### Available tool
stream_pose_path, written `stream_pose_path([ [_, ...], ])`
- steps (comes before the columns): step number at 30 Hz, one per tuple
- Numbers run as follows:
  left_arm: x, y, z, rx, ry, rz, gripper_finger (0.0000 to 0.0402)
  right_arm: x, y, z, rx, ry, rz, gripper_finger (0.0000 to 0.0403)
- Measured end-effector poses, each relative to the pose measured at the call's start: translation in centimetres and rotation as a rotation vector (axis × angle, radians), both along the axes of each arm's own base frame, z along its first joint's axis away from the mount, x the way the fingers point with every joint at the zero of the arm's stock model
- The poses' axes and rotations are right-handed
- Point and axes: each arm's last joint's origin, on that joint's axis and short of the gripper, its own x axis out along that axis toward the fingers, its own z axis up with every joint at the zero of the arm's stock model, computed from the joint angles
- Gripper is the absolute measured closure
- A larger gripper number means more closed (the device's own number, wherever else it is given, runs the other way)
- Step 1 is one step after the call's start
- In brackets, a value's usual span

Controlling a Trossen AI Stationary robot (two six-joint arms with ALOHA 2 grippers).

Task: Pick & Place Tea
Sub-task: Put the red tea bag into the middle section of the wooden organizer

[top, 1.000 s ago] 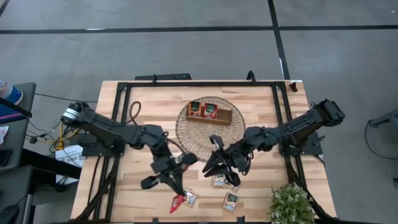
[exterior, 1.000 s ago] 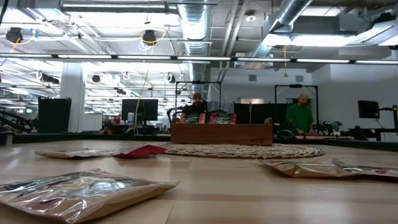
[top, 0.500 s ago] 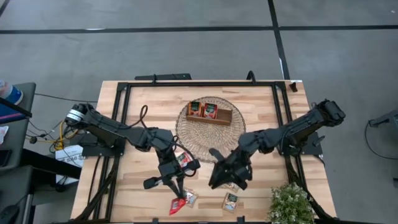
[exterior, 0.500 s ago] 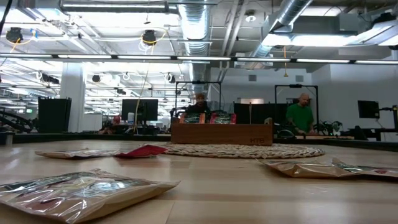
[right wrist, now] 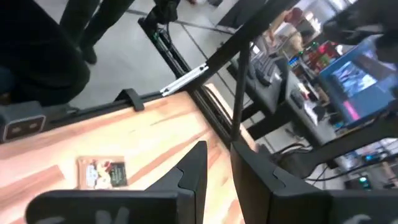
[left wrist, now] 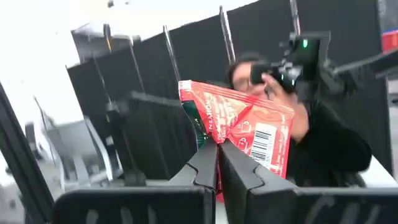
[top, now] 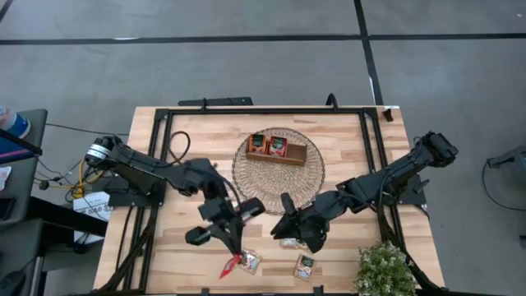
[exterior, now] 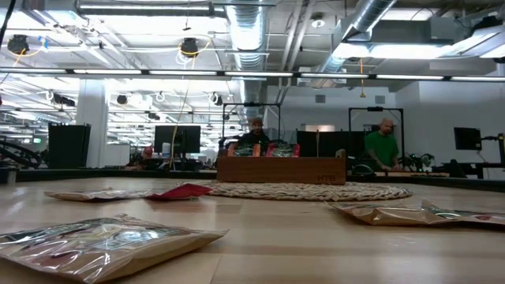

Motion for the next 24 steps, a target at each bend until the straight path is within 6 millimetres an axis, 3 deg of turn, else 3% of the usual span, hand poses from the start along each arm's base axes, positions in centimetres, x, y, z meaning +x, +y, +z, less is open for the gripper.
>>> stream_pose_path([
  [6,0.1,1.2,1.2,-0.1,-0.086,-0.011,0.0401,-0.2,0.9,1.4,-0.059,-0.104,0.034,0.0337],
  [13,3.1,-0.5,2.0,-0.246,-0.044,-0.024,0.0401,-0.1,0.7,1.6,-0.217,-0.161,-0.09,0.0337],
  [17,4.7,-2.0,1.0,-0.255,0.036,-0.067,0.0401,-0.5,1.2,1.3,-0.264,-0.141,-0.081,0.0338],
  [24,4.9,-3.7,-0.9,-0.091,0.237,-0.236,0.0401,-2.7,3.9,-0.1,-0.259,-0.005,0.007,0.0348],
])
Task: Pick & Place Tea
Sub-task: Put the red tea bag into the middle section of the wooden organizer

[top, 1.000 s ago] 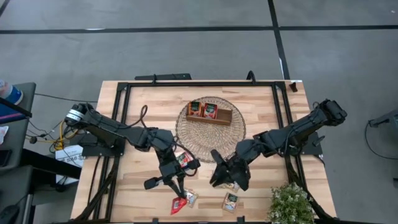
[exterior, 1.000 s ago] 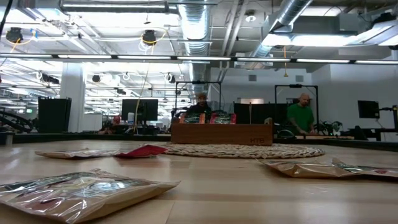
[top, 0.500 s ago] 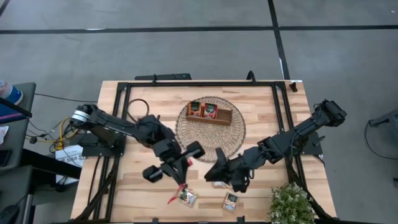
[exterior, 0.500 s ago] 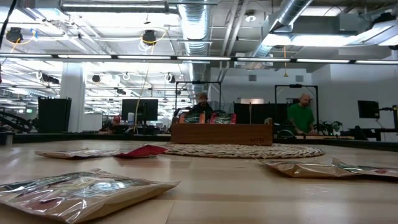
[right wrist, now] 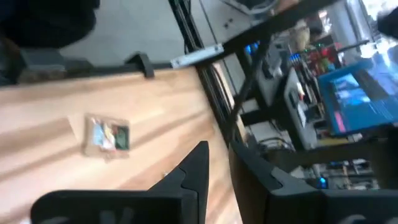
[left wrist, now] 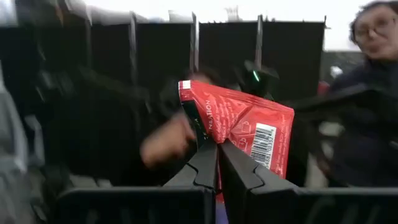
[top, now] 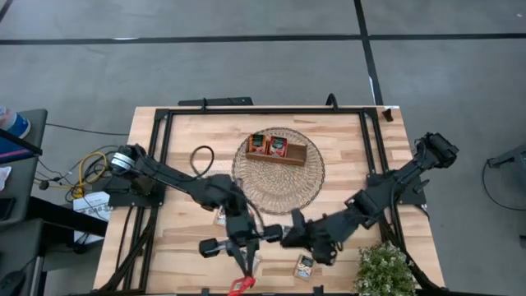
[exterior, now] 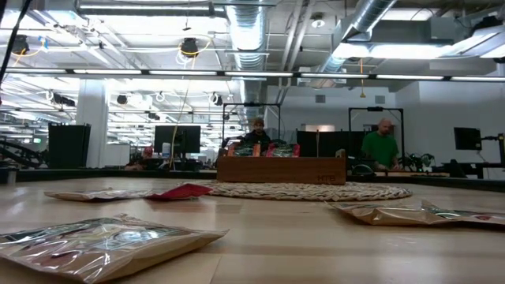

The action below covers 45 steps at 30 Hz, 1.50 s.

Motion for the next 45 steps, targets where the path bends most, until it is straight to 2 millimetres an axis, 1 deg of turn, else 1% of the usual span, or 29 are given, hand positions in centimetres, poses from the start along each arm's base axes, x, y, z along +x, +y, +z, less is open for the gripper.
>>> stream_pose_path([
  [2,0.1,-0.1,-0.7,0.054,0.027,-0.059,0.0401,-0.6,0.8,-0.1,0.008,0.013,0.027,0.035],
  [4,0.1,0.1,-1.0,0.079,0.052,-0.092,0.0401,-1.0,1.2,-0.2,0.028,0.036,0.035,0.0353],
  [7,0.3,0.8,-1.9,0.126,0.177,-0.134,0.0401,-1.5,1.6,0.0,0.1,0.067,0.024,0.0355],
  [9,0.6,1.4,-2.7,0.155,0.249,-0.111,0.0401,-2.2,1.7,0.5,0.132,0.071,0.03,0.0356],
  [11,1.0,2.3,-3.4,0.179,0.297,-0.066,0.0401,-2.7,1.7,1.7,0.23,0.042,0.039,0.0356],
  [13,1.3,3.4,-3.7,0.189,0.316,-0.058,0.0401,-2.8,1.3,2.6,0.353,0.049,0.021,0.0356],
  [16,1.6,5.2,-3.9,0.187,0.359,-0.06,0.0401,-2.6,0.2,3.4,0.507,0.091,-0.044,0.0356],
  [18,1.8,6.4,-4.2,0.19,0.408,-0.068,0.0401,-2.7,-0.8,4.1,0.579,0.116,-0.091,0.0356],
  [20,1.8,7.8,-4.8,0.197,0.456,-0.076,0.0401,-2.9,-1.8,5.1,0.613,0.19,-0.114,0.0356],
  [23,1.9,9.8,-5.2,0.19,0.506,-0.071,0.0401,-3.4,-3.6,6.2,0.557,0.368,-0.184,0.0356],
  [25,2.0,11.2,-5.1,0.179,0.506,-0.074,0.0401,-3.4,-5.1,6.7,0.511,0.426,-0.261,0.0357],
  [27,2.1,12.3,-4.9,0.173,0.476,-0.07,0.0401,-2.7,-6.4,6.7,0.46,0.439,-0.314,0.0359],
  [29,2.1,13.1,-4.6,0.171,0.43,-0.082,0.0401,-1.7,-7.4,6.1,0.41,0.451,-0.33,0.0363],
  [31,2.1,13.3,-4.3,0.172,0.386,-0.104,0.0401,-0.5,-8.1,5.3,0.35,0.46,-0.289,0.0367],
  [32,2.1,13.3,-4.2,0.17,0.391,-0.125,0.0401,-0.1,-8.3,5.0,0.309,0.46,-0.272,0.037],
  [34,2.0,13.4,-4.2,0.169,0.399,-0.159,0.0401,0.3,-8.5,4.8,0.239,0.446,-0.236,0.0376],
  [39,1.8,13.2,-4.0,0.173,0.386,-0.233,0.0401,0.3,-8.5,6.8,0.112,0.328,-0.121,0.0388],
  [41,1.8,13.1,-3.9,0.177,0.365,-0.236,0.0401,0.5,-8.6,7.4,0.071,0.268,-0.08,0.039],
  [43,1.8,13.1,-3.9,0.178,0.354,-0.238,0.0401,0.6,-8.8,7.5,0.03,0.247,-0.056,0.0393],
  [45,1.8,13.3,-3.9,0.177,0.356,-0.232,0.0401,0.7,-9.1,7.4,0.012,0.255,-0.067,0.0397],
])
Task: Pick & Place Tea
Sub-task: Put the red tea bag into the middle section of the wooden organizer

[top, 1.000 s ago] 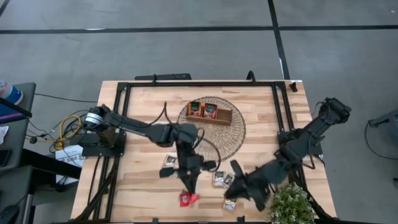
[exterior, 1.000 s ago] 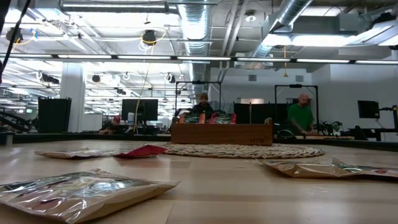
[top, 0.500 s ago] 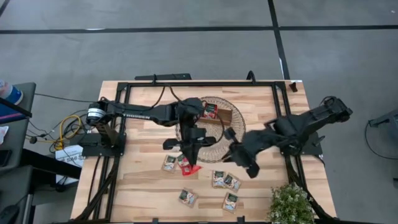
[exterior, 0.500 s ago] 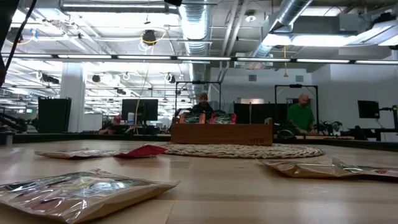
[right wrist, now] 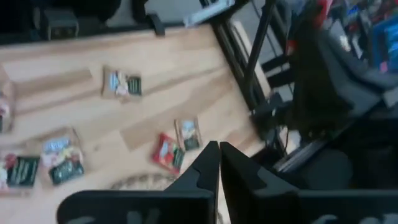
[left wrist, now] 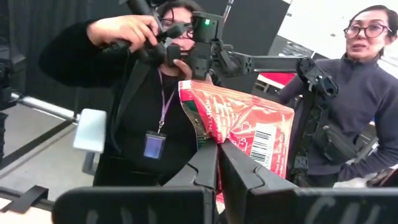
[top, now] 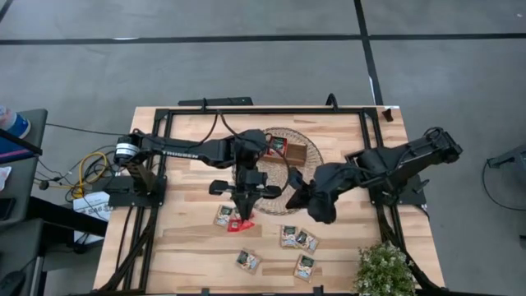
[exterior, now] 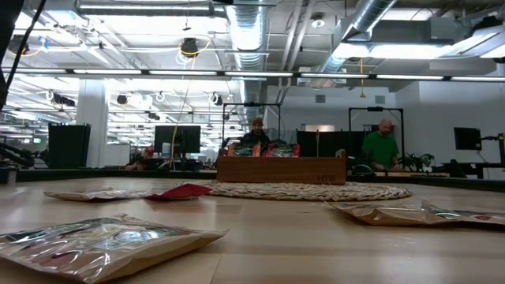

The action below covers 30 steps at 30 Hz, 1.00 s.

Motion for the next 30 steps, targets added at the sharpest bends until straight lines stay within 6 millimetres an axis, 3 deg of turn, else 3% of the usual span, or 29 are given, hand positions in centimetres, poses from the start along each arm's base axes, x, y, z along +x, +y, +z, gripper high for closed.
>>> stream_pose_path([
  [3,0.2,0.9,-0.1,0.005,0.028,0.071,0.0401,-0.3,-1.0,-0.6,-0.04,0.077,-0.066,0.0402],
  [8,0.8,2.9,-1.5,0.111,0.069,0.459,0.0401,-0.8,-3.2,-1.9,0.0,0.247,-0.446,0.0402],
  [11,0.9,3.4,-2.1,0.201,0.082,0.625,0.0401,-1.0,-3.6,-2.6,0.063,0.327,-0.558,0.0403],
  [17,0.4,3.6,-3.8,0.367,0.179,0.745,0.0401,-1.9,-1.4,-2.3,-0.003,0.289,-0.517,0.0403],
  [21,0.5,3.7,-3.8,0.375,0.167,0.764,0.0401,-2.3,0.2,-2.2,-0.081,0.238,-0.447,0.0403],
  [25,0.4,3.8,-3.5,0.395,0.145,0.799,0.0401,-1.3,1.1,-3.2,-0.114,0.243,-0.437,0.0402],
  [30,0.4,3.6,-3.5,0.419,0.113,0.798,0.0401,0.5,1.3,-5.2,-0.286,0.218,-0.535,0.0374],
])
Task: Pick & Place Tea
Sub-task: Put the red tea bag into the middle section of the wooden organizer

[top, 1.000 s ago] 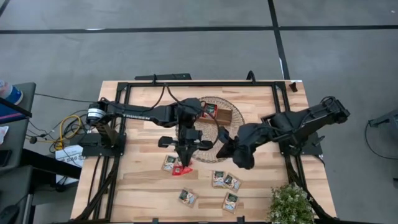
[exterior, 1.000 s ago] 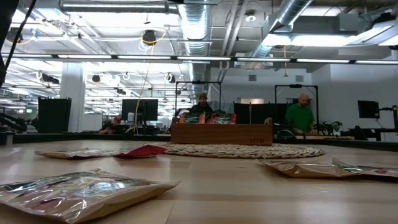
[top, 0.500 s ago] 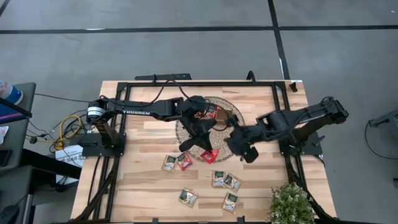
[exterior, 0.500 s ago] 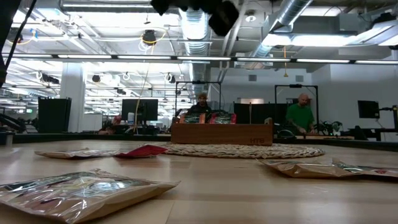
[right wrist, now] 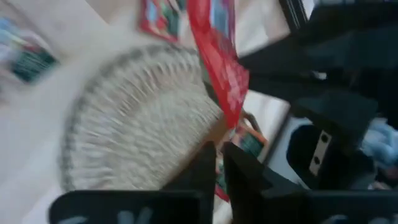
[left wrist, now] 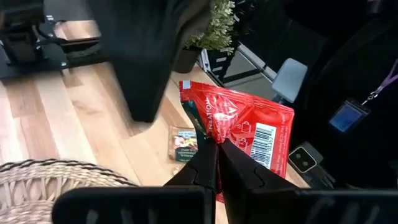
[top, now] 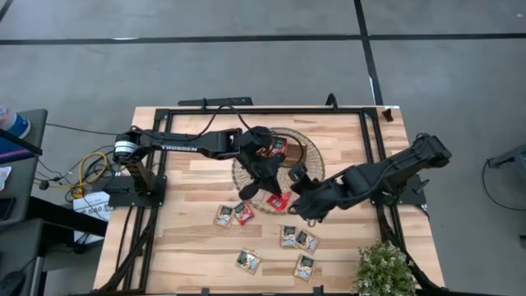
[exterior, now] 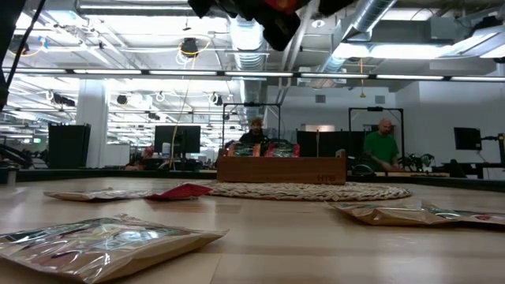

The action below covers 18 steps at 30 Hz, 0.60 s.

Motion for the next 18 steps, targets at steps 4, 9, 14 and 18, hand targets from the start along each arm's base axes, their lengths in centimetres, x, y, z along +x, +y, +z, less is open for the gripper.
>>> stream_pose_path([
  [4,-0.1,0.0,-0.2,-0.003,0.025,-0.001,0.0401,0.5,0.0,-0.7,-0.061,0.008,-0.029,0.0336],
  [9,-0.3,0.0,-0.4,-0.005,0.054,0.0,0.0401,-0.5,0.6,-0.2,-0.049,0.003,-0.012,0.0291],
  [14,-0.2,-0.1,-0.1,-0.023,0.021,-0.031,0.0401,-1.6,1.3,1.5,-0.006,-0.085,0.023,0.0261],
  [18,0.0,-0.2,0.3,-0.043,-0.024,-0.061,0.0401,-1.8,1.6,1.9,0.008,-0.104,0.049,0.0257],
])
